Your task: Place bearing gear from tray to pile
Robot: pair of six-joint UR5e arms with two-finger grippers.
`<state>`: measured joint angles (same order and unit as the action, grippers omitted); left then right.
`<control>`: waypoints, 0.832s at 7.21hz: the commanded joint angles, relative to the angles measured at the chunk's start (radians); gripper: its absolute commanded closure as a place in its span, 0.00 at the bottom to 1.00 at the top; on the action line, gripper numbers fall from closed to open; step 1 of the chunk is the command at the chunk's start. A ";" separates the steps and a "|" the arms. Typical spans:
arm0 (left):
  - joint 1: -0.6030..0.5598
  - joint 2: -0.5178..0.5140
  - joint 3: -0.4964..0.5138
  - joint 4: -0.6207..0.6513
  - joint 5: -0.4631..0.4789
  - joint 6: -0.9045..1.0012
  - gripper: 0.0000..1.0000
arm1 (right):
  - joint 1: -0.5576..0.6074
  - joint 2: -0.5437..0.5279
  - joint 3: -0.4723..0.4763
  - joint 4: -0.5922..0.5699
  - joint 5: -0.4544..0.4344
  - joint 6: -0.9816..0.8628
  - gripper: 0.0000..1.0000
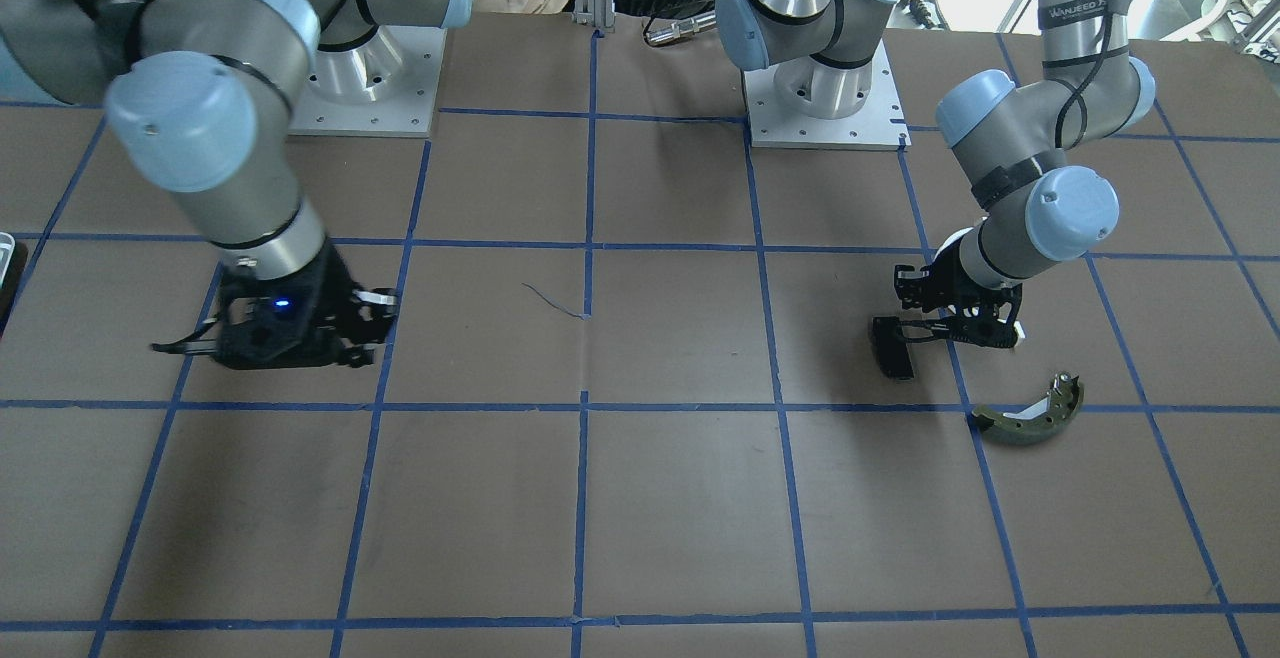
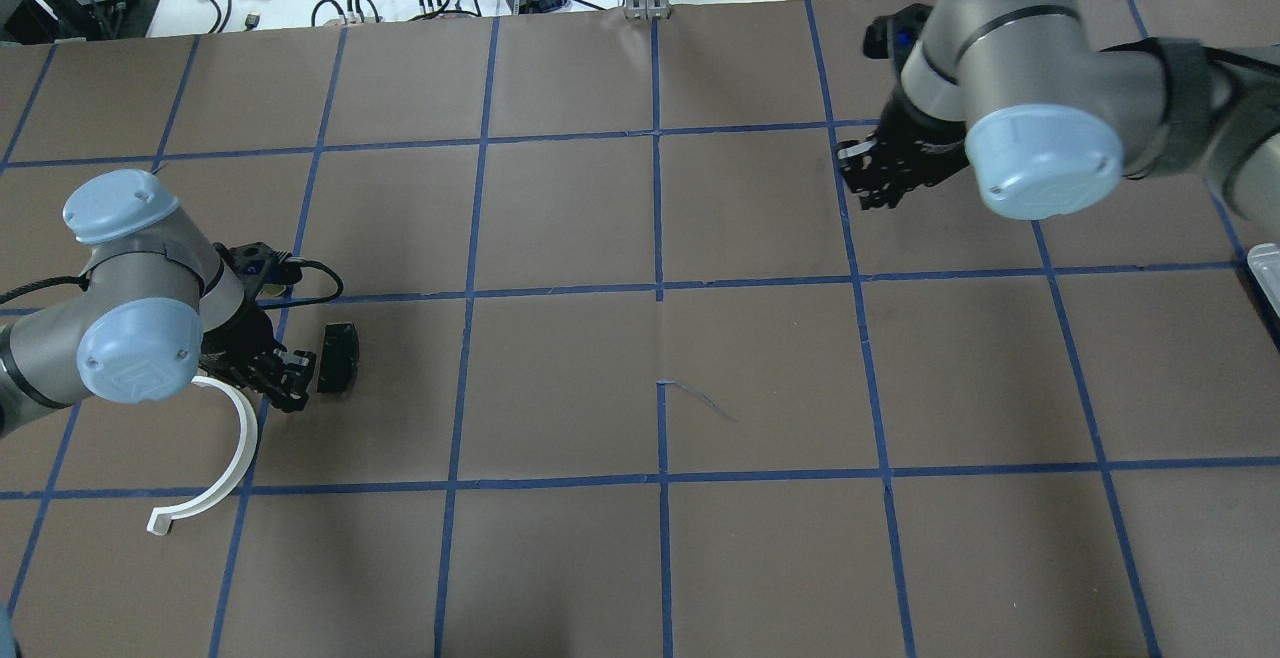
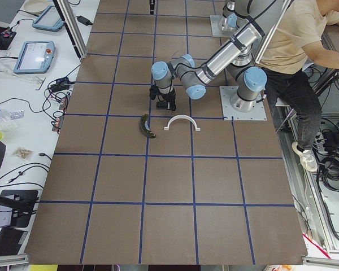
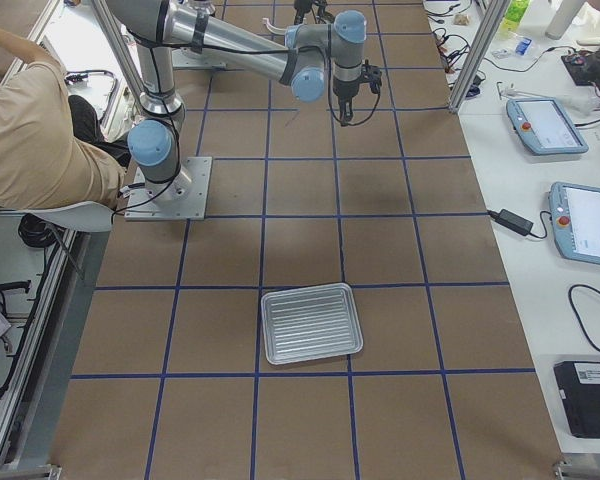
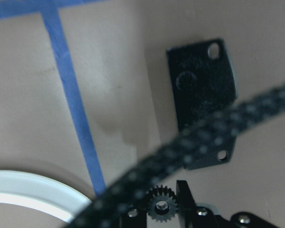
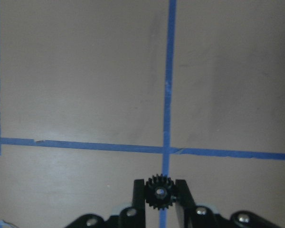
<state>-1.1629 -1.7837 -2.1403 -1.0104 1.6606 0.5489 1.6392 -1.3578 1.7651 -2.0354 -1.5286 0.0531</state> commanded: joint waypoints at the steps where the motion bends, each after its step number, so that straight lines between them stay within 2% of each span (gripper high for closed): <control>1: 0.002 0.007 0.007 0.004 0.001 0.003 0.00 | 0.253 0.086 0.013 -0.057 0.001 0.373 1.00; 3: -0.003 0.007 0.046 -0.002 -0.004 -0.006 0.00 | 0.368 0.195 0.033 -0.144 -0.007 0.468 1.00; 5: -0.035 -0.005 0.106 -0.026 -0.012 -0.059 0.00 | 0.424 0.201 0.034 -0.189 0.063 0.566 1.00; 6: -0.075 -0.006 0.135 -0.034 -0.033 -0.093 0.00 | 0.424 0.204 0.036 -0.187 0.065 0.564 0.95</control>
<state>-1.2010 -1.7864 -2.0407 -1.0333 1.6456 0.4948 2.0480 -1.1614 1.7988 -2.2150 -1.4828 0.5926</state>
